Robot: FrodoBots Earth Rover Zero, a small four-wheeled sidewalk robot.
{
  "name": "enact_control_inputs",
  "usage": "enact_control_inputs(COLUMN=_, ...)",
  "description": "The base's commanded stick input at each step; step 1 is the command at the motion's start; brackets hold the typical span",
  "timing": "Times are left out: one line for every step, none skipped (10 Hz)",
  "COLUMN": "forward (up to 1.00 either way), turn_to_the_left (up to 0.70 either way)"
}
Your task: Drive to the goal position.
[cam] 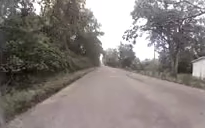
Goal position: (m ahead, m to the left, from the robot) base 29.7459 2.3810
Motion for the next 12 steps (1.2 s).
enact_control_inputs(forward=0.7, turn_to_the_left=0.0)
enact_control_inputs(forward=0.7, turn_to_the_left=0.0)
enact_control_inputs(forward=0.7, turn_to_the_left=0.0)
enact_control_inputs(forward=0.7, turn_to_the_left=0.0)
enact_control_inputs(forward=0.7, turn_to_the_left=0.0)
enact_control_inputs(forward=0.7, turn_to_the_left=0.0)
enact_control_inputs(forward=0.7, turn_to_the_left=0.0)
enact_control_inputs(forward=0.7, turn_to_the_left=0.0)
enact_control_inputs(forward=0.7, turn_to_the_left=0.0)
enact_control_inputs(forward=0.7, turn_to_the_left=0.0)
enact_control_inputs(forward=0.7, turn_to_the_left=0.0)
enact_control_inputs(forward=0.7, turn_to_the_left=0.0)
